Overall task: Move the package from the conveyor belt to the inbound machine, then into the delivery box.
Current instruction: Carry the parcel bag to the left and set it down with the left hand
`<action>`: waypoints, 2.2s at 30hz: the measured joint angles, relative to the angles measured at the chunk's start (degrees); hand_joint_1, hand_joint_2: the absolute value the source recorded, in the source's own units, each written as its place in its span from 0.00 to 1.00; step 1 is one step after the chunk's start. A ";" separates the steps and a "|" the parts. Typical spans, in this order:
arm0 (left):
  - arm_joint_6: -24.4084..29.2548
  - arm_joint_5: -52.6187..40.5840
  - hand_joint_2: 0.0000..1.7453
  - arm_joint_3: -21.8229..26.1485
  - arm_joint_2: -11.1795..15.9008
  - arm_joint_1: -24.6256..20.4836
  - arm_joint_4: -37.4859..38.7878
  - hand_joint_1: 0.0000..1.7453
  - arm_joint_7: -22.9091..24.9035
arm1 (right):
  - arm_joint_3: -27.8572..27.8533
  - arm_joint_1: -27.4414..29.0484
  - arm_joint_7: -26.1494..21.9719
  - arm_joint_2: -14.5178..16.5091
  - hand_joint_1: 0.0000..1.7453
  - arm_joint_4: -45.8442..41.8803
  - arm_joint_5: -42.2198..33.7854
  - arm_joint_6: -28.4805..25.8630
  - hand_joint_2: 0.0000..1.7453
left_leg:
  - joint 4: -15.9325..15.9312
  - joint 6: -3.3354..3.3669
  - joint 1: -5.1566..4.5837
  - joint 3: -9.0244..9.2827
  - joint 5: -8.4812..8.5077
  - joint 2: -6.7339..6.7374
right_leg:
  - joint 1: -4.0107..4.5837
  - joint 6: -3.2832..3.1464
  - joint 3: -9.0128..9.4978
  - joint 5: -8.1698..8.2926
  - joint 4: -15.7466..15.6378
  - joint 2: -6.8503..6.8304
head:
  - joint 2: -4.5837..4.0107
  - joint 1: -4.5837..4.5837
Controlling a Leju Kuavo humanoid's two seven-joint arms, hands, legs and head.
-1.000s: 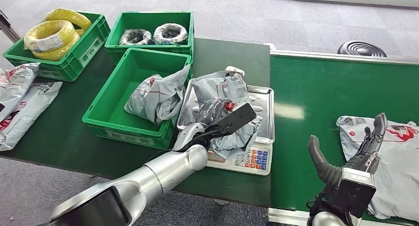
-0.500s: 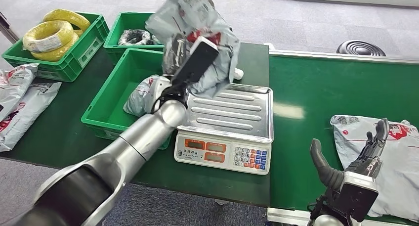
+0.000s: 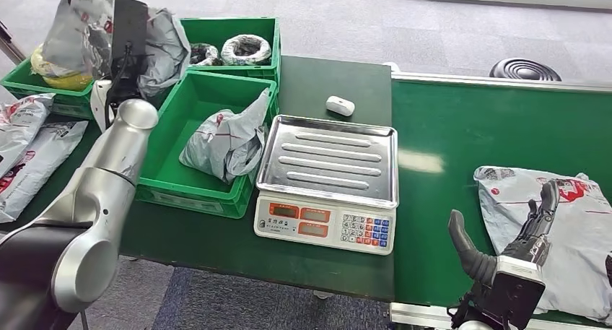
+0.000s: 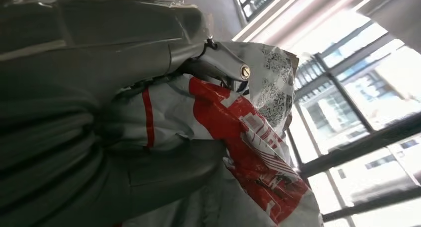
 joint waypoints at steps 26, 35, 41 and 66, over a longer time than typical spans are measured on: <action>-14.93 10.34 1.00 9.51 4.87 3.41 5.54 0.00 -10.53 | 0.08 0.24 0.96 -1.43 0.00 0.53 -0.03 0.64 1.00 | 0.00 -0.02 0.00 -0.13 0.01 -0.25 | 0.02 -0.02 -0.06 -0.01 0.00 -0.22 | 0.00 0.03; -18.49 20.35 1.00 8.93 3.73 9.62 -7.83 0.00 -19.93 | -0.56 0.67 0.77 -1.21 0.00 0.90 0.49 1.40 1.00 | 0.00 -0.02 0.00 -0.12 -0.02 -0.20 | 0.02 -0.02 -0.08 -0.01 0.00 -0.18 | 0.00 0.03; -22.58 35.19 1.00 5.25 3.78 32.36 -35.25 0.00 -26.53 | -3.09 3.31 0.06 -1.10 0.00 0.73 -0.81 3.53 1.00 | -0.06 -0.12 -0.02 0.07 -0.33 0.13 | 0.00 -0.14 -0.02 -0.23 -0.01 0.10 | 0.00 0.02; -22.98 49.16 1.00 -3.25 -3.98 80.69 -69.74 0.00 -33.87 | 2.50 5.95 1.49 -2.06 0.00 7.17 -4.69 10.31 1.00 | -0.08 -0.13 0.01 0.43 -0.77 0.13 | 0.03 -0.15 0.35 -0.64 -0.05 0.17 | 0.00 0.02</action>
